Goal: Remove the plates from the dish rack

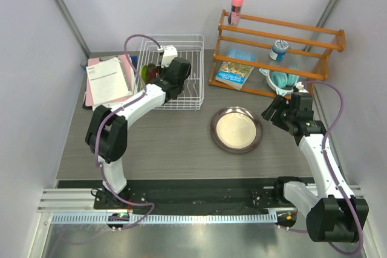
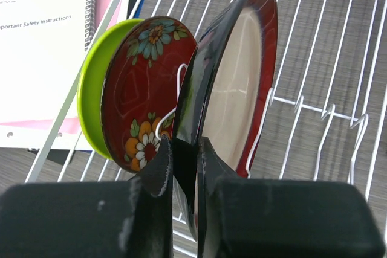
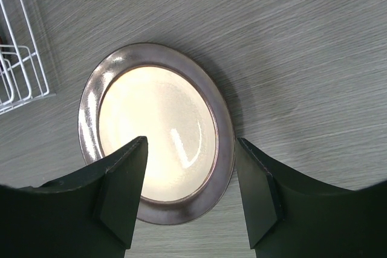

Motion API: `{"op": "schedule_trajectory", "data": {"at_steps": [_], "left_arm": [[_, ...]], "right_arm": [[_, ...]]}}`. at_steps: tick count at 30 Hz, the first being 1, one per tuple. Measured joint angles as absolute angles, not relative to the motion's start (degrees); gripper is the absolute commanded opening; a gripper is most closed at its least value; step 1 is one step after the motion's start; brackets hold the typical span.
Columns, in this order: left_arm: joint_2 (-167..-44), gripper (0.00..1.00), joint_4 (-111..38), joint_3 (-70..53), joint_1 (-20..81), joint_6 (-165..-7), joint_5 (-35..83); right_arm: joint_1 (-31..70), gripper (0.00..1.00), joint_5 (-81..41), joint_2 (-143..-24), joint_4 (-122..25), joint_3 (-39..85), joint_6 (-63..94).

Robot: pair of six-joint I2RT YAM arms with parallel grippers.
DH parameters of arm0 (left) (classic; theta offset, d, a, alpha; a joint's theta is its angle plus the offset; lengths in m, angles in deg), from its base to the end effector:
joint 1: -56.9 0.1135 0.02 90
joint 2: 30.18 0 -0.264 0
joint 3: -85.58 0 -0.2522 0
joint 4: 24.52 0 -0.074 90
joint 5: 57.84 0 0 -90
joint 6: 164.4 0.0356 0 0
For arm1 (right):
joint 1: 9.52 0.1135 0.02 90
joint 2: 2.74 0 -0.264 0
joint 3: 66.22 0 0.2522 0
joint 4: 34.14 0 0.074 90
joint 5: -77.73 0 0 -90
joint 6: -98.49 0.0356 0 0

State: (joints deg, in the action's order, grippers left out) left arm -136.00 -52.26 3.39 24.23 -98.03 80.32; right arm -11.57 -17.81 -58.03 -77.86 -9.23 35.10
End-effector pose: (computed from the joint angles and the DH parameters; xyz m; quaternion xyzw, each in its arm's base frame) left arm 0.3687 -0.2050 0.2752 -0.1214 0.8247 0.1238 0.5383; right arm 0.2031 -0.0038 0.2647 0.2068 0.8890 0.1295 0.3874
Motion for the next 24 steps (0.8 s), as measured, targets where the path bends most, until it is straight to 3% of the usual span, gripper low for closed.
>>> {"op": "schedule_trajectory", "data": {"at_steps": [24], "left_arm": [[-132.48,0.0,-67.75,8.59,19.29,-101.09,84.06]], "right_arm": [[-11.57,0.67,-18.71,-57.29,-77.02,-9.3,35.1]]}}
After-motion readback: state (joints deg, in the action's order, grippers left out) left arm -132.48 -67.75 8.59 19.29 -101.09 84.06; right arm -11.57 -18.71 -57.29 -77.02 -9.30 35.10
